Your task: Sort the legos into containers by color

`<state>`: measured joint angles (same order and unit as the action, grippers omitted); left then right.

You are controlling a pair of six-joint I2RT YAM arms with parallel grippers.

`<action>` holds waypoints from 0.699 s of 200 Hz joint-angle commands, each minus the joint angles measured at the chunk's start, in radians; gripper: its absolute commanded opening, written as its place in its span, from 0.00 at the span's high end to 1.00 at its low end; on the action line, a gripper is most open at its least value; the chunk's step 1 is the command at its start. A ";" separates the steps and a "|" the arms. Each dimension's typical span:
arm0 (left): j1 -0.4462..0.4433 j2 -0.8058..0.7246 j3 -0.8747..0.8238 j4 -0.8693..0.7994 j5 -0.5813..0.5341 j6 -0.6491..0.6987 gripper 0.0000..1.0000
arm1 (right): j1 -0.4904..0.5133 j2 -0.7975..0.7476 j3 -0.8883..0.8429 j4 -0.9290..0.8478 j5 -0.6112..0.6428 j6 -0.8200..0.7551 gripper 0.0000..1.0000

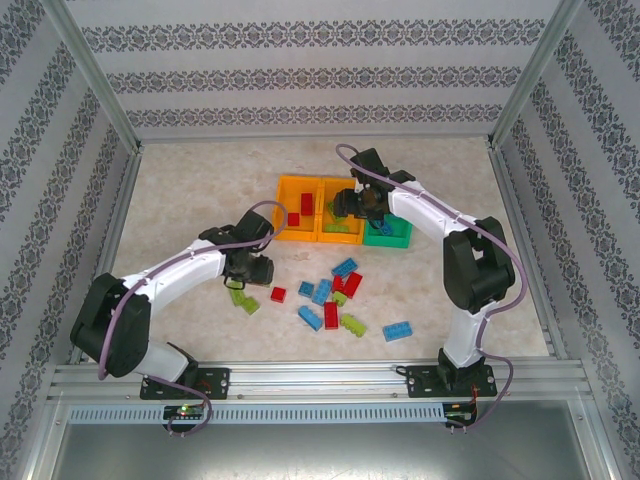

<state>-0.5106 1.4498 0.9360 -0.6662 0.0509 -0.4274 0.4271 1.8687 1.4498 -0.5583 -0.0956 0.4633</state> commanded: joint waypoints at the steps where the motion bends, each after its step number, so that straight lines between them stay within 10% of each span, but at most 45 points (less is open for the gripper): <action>1: -0.008 -0.018 0.087 -0.011 -0.005 -0.009 0.54 | -0.013 -0.032 -0.014 0.002 0.000 -0.018 0.35; 140: 0.075 0.530 0.748 0.005 0.074 0.101 0.51 | 0.069 -0.221 -0.243 0.108 -0.035 -0.248 0.28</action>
<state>-0.4641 1.9049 1.5898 -0.6380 0.0845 -0.3515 0.4641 1.7142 1.2724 -0.4839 -0.1215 0.3099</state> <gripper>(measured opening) 0.481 0.711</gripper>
